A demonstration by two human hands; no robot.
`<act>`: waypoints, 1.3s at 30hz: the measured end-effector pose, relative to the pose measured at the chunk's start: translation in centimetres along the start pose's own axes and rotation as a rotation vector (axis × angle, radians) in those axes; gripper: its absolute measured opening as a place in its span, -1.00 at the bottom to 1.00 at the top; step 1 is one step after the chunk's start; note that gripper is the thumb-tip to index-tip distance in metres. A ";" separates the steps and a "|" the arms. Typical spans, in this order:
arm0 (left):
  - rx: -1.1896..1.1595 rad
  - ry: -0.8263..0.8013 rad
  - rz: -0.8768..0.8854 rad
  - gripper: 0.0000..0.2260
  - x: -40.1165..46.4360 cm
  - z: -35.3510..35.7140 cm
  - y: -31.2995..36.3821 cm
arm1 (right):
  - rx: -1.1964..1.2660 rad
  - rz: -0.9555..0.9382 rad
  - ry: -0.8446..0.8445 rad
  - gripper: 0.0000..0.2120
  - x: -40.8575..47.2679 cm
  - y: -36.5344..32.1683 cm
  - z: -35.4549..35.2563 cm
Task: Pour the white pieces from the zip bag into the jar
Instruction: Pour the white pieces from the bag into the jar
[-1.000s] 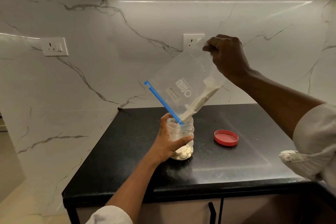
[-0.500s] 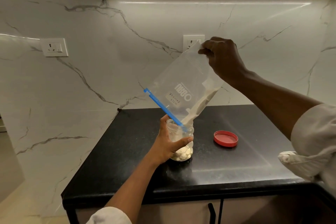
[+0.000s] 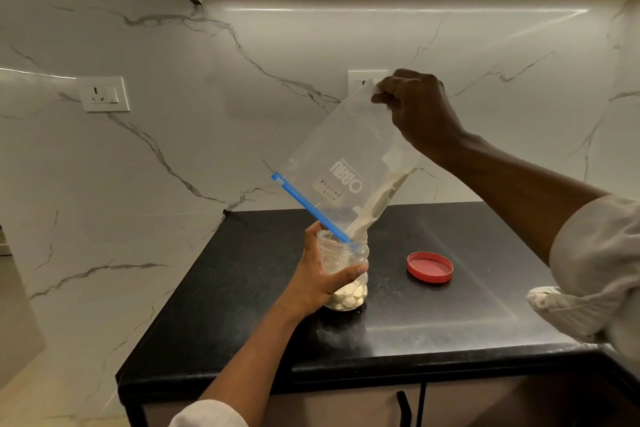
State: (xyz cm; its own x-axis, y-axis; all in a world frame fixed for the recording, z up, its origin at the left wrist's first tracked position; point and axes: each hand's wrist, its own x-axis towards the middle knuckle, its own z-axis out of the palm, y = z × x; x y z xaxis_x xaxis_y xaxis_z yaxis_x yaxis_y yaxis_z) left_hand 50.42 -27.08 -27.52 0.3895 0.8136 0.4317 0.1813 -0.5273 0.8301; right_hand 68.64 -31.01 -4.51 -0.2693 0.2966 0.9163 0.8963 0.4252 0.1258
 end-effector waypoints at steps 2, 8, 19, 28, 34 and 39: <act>-0.007 -0.003 -0.004 -0.20 0.0 0.0 0.0 | 0.007 0.013 0.033 -0.88 0.0 0.1 -0.1; 0.001 -0.006 0.001 -0.22 0.0 0.0 -0.2 | 0.000 0.010 0.021 -0.88 0.2 0.3 -0.2; -0.009 -0.004 -0.015 -0.20 0.1 0.0 -0.3 | -0.006 0.023 0.055 -0.86 0.3 0.5 -0.2; -0.007 -0.013 -0.015 -0.22 0.0 -0.1 0.0 | -0.017 0.017 0.005 -0.84 -0.2 0.2 0.1; -0.008 -0.002 -0.017 -0.19 0.1 -0.1 -0.1 | -0.008 0.023 0.043 -0.84 0.0 0.1 0.1; 0.009 -0.007 0.001 -0.20 0.3 -0.1 -0.4 | -0.022 0.009 0.007 -0.85 -0.1 0.2 0.2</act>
State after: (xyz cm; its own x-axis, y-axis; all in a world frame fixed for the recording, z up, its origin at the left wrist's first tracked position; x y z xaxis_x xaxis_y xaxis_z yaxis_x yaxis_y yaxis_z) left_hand 50.37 -26.61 -27.67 0.3961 0.8111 0.4303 0.1891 -0.5306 0.8262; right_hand 68.74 -30.80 -4.66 -0.2589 0.2941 0.9200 0.9061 0.4040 0.1259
